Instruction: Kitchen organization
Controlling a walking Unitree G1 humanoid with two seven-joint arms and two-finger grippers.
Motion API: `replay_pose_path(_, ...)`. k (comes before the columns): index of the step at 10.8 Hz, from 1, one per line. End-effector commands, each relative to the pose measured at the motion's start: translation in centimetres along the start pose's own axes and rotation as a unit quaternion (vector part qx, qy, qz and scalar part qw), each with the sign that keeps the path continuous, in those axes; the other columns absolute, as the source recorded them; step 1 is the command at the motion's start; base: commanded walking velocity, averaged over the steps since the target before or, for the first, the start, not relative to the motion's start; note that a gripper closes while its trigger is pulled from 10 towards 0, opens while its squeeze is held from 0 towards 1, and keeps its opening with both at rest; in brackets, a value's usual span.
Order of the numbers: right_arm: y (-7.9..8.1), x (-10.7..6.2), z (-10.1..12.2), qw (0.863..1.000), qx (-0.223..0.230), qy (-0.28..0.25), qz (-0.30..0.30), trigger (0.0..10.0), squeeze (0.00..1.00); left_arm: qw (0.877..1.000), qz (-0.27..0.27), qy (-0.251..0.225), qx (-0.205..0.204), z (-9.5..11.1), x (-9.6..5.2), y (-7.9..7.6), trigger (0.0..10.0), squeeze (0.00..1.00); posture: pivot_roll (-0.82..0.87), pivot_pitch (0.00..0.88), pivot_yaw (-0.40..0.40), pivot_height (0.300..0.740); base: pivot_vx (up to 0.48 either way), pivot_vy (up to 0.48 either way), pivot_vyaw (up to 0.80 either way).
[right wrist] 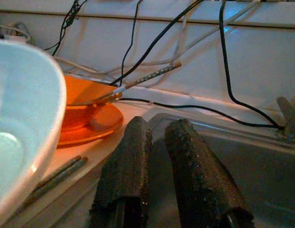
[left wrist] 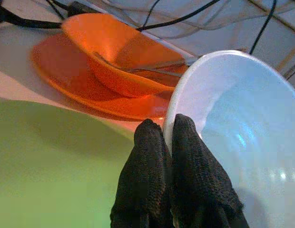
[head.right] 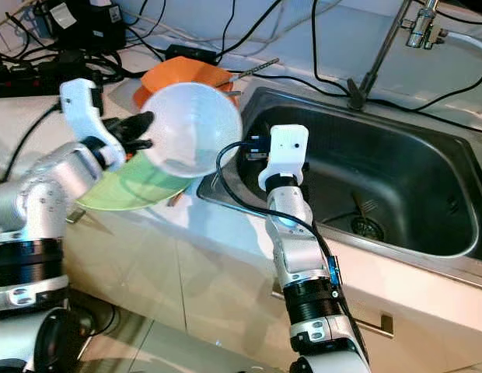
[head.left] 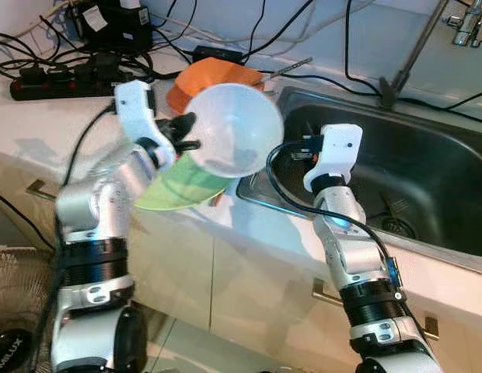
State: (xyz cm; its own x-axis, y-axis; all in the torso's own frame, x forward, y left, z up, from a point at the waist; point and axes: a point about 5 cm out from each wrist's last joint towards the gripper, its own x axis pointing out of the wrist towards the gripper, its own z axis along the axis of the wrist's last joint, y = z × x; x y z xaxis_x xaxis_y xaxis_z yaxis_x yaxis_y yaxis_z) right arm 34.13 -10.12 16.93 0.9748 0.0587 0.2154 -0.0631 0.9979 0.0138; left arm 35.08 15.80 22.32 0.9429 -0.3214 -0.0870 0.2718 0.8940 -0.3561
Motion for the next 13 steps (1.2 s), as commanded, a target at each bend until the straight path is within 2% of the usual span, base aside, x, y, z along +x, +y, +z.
replay_pose_path(1,-0.6,-0.1,-0.1,1.000,-0.006,0.005,-0.010,10.0,0.00,1.000,-0.006,-0.023,0.003,0.8,0.0,-0.6,0.0,0.00,-0.04,0.021,-0.075,0.740,0.000,0.000,0.00)
replay_pose_path(2,-0.6,-0.1,-0.1,1.000,-0.006,0.005,-0.011,10.0,0.00,0.999,-0.002,-0.034,0.001,1.1,0.0,-0.6,0.0,0.00,-0.04,0.021,-0.075,0.740,0.000,0.000,0.00)
replay_pose_path(4,-0.7,0.0,0.1,1.000,-0.006,0.002,-0.011,10.0,0.00,0.995,-0.007,-0.098,0.008,2.8,-0.3,-1.1,0.0,0.00,-0.04,0.026,-0.081,0.740,0.000,0.000,0.00)
replay_pose_path(5,-1.3,0.3,1.1,1.000,-0.011,-0.011,-0.020,10.0,0.00,0.991,0.016,-0.129,0.038,3.3,-0.4,-1.1,10.0,0.00,-0.05,0.029,-0.080,0.740,0.000,0.000,0.00)
replay_pose_path(6,-1.7,0.5,1.5,1.000,-0.001,-0.015,-0.026,10.0,0.00,0.990,0.021,-0.130,0.043,3.2,-0.4,-1.0,10.0,0.00,-0.05,0.031,-0.080,0.740,0.000,0.000,0.00)
replay_pose_path(7,-2.4,0.6,2.2,0.999,0.016,-0.023,-0.043,10.0,0.43,0.988,0.028,-0.141,0.056,3.2,-0.4,-1.1,10.0,0.00,-0.05,0.032,-0.078,0.740,0.000,0.000,0.00)
replay_pose_path(8,-2.6,0.7,2.8,0.998,0.036,-0.029,-0.045,10.0,1.00,0.986,0.033,-0.147,0.070,3.3,-0.3,-1.2,10.0,0.00,-0.06,0.032,-0.077,0.740,0.000,0.000,0.00)
replay_pose_path(10,-2.7,0.8,3.6,0.996,0.076,-0.032,-0.045,10.0,1.00,0.983,0.040,-0.157,0.089,3.2,-0.1,-1.4,10.0,0.00,-0.06,0.033,-0.078,0.740,0.000,0.000,0.00)
replay_pose_path(11,-2.6,0.8,4.3,0.992,0.119,-0.029,-0.029,10.0,1.00,0.981,0.038,-0.157,0.108,2.9,0.2,-1.9,10.0,0.00,-0.08,0.031,-0.078,0.740,0.000,0.000,0.00)
replay_pose_path(13,-2.3,0.7,4.5,0.991,0.135,-0.023,-0.006,10.0,1.00,0.980,0.034,-0.158,0.112,2.6,0.6,-2.3,10.0,0.00,-0.08,0.028,-0.079,0.740,0.000,0.000,0.00)
